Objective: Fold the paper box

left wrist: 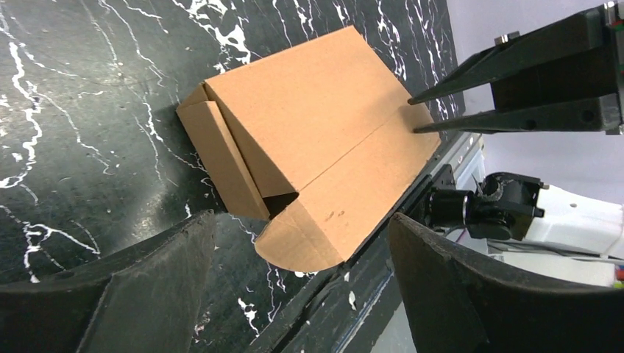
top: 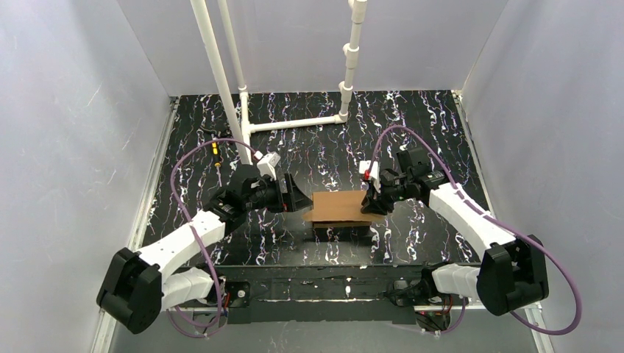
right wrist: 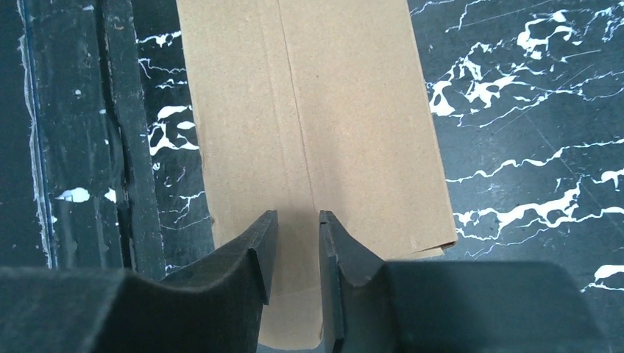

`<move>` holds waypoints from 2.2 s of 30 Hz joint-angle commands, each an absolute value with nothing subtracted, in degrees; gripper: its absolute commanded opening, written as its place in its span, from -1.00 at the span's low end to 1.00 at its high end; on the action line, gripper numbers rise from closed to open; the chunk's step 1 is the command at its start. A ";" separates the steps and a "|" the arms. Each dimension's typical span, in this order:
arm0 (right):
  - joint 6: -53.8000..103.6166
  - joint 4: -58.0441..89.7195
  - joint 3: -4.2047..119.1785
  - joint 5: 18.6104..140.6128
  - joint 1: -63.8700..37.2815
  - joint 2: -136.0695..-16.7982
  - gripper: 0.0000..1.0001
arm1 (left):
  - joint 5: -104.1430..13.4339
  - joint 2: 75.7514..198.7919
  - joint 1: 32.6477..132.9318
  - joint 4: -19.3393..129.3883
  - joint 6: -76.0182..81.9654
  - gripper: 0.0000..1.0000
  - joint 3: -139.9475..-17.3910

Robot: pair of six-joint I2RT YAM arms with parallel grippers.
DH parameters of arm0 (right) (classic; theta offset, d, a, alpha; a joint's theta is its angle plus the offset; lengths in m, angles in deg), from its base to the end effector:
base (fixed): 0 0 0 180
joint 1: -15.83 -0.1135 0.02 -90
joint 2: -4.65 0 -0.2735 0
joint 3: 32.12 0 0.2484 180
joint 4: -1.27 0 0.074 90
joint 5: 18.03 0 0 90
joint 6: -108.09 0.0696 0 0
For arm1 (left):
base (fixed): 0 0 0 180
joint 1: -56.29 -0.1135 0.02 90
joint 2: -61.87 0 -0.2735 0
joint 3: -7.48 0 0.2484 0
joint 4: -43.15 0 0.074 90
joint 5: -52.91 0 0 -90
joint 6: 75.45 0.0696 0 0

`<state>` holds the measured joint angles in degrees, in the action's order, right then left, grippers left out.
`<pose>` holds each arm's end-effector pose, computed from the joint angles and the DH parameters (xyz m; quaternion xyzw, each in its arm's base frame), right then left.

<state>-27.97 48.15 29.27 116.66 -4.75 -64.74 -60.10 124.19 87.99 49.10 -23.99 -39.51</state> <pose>0.2082 0.1304 0.2339 -0.5802 0.6738 0.2920 0.3521 0.2079 -0.1604 0.2399 0.0641 0.8142 -0.4528 0.3576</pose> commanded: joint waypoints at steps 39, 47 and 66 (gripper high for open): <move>-32.28 53.36 32.09 113.80 -7.26 -71.88 -0.03 | -52.19 139.41 93.60 56.82 -20.37 -0.37 -47.28; -30.46 53.42 32.18 121.40 1.00 -67.45 0.34 | -53.94 129.74 92.83 52.80 -22.58 0.31 -43.42; -23.59 45.51 29.34 112.43 -0.03 -70.59 -0.04 | -61.11 151.69 90.21 49.27 -27.07 0.14 -50.41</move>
<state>-29.87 49.44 27.46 114.45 0.06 -69.31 -59.44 150.07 90.16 49.25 -25.89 -48.74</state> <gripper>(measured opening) 0.493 0.574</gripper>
